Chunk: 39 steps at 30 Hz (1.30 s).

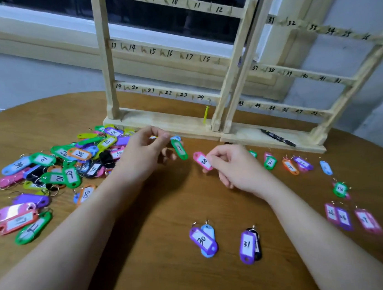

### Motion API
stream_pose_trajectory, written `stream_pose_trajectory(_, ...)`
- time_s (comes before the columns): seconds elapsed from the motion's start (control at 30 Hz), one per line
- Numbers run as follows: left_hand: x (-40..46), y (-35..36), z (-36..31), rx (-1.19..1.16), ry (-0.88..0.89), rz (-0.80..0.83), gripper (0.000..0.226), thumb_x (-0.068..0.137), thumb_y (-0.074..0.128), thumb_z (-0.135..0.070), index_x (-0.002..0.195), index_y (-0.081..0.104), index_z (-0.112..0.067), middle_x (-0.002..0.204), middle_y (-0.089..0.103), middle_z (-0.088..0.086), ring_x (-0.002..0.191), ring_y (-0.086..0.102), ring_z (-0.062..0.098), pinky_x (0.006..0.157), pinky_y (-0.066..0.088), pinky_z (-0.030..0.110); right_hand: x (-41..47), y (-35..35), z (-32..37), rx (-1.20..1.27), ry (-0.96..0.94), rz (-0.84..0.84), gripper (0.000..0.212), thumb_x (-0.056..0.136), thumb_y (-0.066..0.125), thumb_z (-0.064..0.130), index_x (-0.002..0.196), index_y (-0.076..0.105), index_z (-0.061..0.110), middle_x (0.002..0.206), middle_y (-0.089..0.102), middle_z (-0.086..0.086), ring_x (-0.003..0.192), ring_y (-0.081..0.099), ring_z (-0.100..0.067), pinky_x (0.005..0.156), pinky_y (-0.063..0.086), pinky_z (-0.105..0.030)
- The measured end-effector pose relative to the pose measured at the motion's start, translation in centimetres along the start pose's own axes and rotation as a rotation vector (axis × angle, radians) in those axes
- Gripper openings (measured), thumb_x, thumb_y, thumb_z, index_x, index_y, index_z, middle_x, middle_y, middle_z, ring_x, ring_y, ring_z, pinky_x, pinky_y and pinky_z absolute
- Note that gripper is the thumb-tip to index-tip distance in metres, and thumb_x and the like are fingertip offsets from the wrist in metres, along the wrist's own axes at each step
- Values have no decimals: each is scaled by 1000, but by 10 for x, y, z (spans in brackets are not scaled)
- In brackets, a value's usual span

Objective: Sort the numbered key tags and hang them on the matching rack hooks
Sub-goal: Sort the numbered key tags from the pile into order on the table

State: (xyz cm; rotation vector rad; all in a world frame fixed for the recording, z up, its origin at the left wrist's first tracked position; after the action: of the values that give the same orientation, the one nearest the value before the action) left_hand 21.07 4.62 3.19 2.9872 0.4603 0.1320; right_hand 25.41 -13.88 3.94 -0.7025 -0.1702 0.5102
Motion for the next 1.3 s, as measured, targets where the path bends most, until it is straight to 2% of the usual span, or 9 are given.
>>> stream_pose_trajectory(0.13,-2,7,3,40,-14,70,13,105,52,-16,93,49,-13,83,77,11,55,58,17,59,47,33,2,7,-5,48,2,46,21,104,53,20,93,68,9,69,73,3,43,52,-12,47,46,-28)
stream_pose_trajectory(0.27,1,6,10,59,-34,82,15,107,48,-19,92,45,-15,94,77,18,59,59,21,61,46,36,4,7,-12,82,51,64,15,102,52,14,99,67,13,61,62,8,43,48,-14,47,43,-31)
stream_pose_trajectory(0.43,2,7,13,114,-46,105,12,106,51,-19,95,49,-13,95,77,16,63,64,18,67,48,39,9,13,-19,144,72,106,18,101,50,12,102,67,17,61,59,-6,50,55,-21,46,51,-30)
stream_pose_trajectory(0.57,2,11,14,157,-48,127,11,106,50,-18,97,49,-12,95,78,13,75,71,18,68,54,37,12,16,-20,206,26,111,24,103,43,3,100,65,13,73,54,-12,53,56,-15,43,53,-29)
stream_pose_trajectory(0.67,1,12,12,226,-31,137,9,104,53,-16,101,53,-7,95,78,10,81,74,19,71,59,36,12,17,-18,225,-8,118,22,105,44,4,103,64,12,77,52,-10,52,57,-13,40,51,-26)
stream_pose_trajectory(0.77,0,13,10,282,-25,143,12,102,56,-14,104,57,-2,94,78,9,88,75,22,74,61,36,11,16,-19,162,-17,126,20,105,48,11,107,67,16,65,59,-10,45,58,-19,44,52,-27)
stream_pose_trajectory(0.93,0,15,11,269,-24,163,7,104,54,-13,100,55,-7,95,78,9,87,74,22,72,61,31,11,17,-18,155,-45,124,12,100,56,12,99,68,15,58,59,-6,45,56,-21,45,51,-30)
stream_pose_trajectory(1.17,1,14,13,211,-40,142,9,108,45,-16,99,45,-12,95,77,15,92,73,36,70,58,36,6,16,-10,245,-81,138,6,99,59,8,101,62,3,74,65,-11,55,58,-14,42,51,-27)
stream_pose_trajectory(1.3,2,14,14,259,-27,162,10,107,46,-21,100,47,-15,96,78,12,96,71,37,75,56,43,6,15,-11,233,-99,131,7,97,61,6,102,67,5,69,63,-2,54,56,-11,43,50,-25)
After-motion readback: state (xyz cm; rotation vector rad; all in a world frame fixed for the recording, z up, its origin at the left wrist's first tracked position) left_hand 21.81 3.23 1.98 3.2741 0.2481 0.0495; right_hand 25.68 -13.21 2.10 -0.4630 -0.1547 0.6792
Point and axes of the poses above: each hand's wrist, its own x-axis towards the middle knuckle, its own y-axis out of the palm, z = x × y, the point moved 10 cm from there along x, towards the middle knuckle
